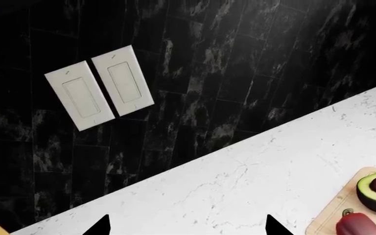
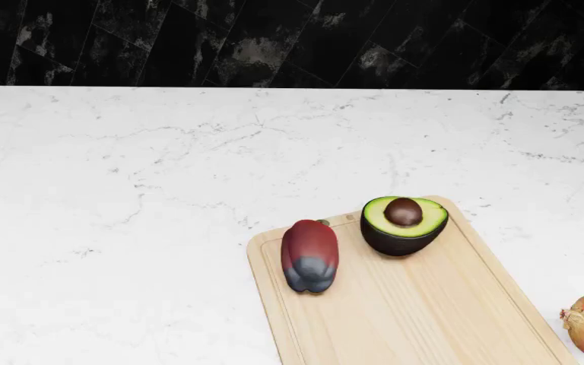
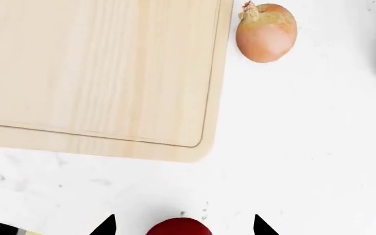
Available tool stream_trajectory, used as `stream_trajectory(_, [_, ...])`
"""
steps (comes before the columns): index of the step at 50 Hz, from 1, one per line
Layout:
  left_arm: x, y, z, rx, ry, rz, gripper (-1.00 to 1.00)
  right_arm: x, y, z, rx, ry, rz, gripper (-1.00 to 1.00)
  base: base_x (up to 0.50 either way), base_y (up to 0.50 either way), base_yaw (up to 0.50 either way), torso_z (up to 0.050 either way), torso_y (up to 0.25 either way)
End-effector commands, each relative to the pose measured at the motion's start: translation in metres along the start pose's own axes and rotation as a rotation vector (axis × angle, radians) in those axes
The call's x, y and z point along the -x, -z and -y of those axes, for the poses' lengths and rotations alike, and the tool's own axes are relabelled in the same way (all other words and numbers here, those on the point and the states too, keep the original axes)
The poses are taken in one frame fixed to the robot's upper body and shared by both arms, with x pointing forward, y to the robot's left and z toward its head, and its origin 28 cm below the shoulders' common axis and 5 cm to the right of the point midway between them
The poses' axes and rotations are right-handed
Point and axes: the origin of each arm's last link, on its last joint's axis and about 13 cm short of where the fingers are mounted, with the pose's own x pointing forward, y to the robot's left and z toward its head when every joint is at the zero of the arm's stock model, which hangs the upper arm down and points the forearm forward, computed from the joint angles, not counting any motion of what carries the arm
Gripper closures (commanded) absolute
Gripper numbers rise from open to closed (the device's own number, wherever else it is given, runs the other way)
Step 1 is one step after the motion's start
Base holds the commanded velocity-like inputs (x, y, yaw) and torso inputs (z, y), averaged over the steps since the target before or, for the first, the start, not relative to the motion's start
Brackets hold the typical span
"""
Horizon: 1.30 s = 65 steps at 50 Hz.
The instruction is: Place the avocado, onion, tomato and bell pepper on the cutting board.
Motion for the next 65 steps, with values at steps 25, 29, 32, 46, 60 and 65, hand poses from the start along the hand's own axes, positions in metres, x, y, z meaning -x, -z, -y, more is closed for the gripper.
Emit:
stream_trajectory(25, [-0.001, -0.003, 0.003, -0.025, 0.024, 0.033, -1.00, -0.020, 0.025, -0.010, -0.032, -0.012, -0.083, -1.00, 0.00, 0.00, 0.00, 0.000, 0.000])
stream_trajectory(29, [-0.002, -0.002, 0.003, -0.023, 0.026, 0.030, -1.00, -0.022, 0.028, -0.010, -0.043, -0.020, -0.093, -1.00, 0.00, 0.00, 0.00, 0.000, 0.000])
stream_trajectory(32, [-0.002, -0.002, 0.004, -0.023, 0.027, 0.029, -1.00, -0.024, 0.030, -0.011, -0.055, -0.021, -0.101, -1.00, 0.00, 0.00, 0.00, 0.000, 0.000])
stream_trajectory(46, [-0.002, -0.001, 0.004, -0.021, 0.026, 0.026, -1.00, -0.030, 0.035, -0.009, -0.112, -0.020, -0.124, -1.00, 0.00, 0.00, 0.00, 0.000, 0.000])
stream_trajectory(60, [0.001, -0.003, 0.003, -0.021, 0.019, 0.030, -1.00, -0.032, 0.034, -0.006, -0.133, -0.008, -0.132, 1.00, 0.00, 0.00, 0.00, -0.002, 0.000])
stream_trajectory(65, [0.000, -0.002, 0.003, -0.020, 0.020, 0.033, -1.00, -0.029, 0.032, -0.005, -0.126, -0.006, -0.115, 1.00, 0.00, 0.00, 0.00, -0.002, 0.000])
